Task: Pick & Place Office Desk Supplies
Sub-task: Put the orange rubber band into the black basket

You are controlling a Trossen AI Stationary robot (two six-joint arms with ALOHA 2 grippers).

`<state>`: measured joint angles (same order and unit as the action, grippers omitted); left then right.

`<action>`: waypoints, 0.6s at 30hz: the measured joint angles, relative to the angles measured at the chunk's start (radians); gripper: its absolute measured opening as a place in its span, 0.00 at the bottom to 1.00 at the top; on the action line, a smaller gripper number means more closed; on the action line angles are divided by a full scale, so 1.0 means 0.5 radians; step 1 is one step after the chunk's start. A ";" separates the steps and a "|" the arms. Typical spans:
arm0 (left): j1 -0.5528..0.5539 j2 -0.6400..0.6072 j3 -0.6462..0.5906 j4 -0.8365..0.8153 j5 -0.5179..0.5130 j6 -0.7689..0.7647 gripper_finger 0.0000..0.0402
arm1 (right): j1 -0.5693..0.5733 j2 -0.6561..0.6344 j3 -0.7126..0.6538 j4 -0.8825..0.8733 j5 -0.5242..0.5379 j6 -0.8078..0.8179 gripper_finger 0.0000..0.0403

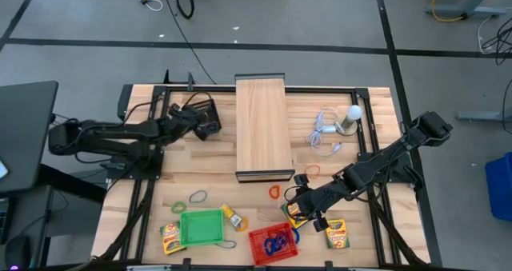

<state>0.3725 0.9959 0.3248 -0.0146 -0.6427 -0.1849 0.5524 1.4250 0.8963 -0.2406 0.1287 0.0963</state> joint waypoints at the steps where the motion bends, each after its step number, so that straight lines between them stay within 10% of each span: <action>1: 0.029 0.033 0.000 -0.020 0.004 -0.021 0.00 | 0.000 0.000 0.000 -0.001 0.000 -0.001 0.44; 18: 0.092 0.121 0.077 0.079 0.387 0.055 0.40 | 0.000 0.000 0.000 -0.001 0.000 -0.012 0.44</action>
<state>0.4183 1.0565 0.3632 0.0251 -0.4492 -0.1573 0.5522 1.4250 0.8963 -0.2413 0.1287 0.0904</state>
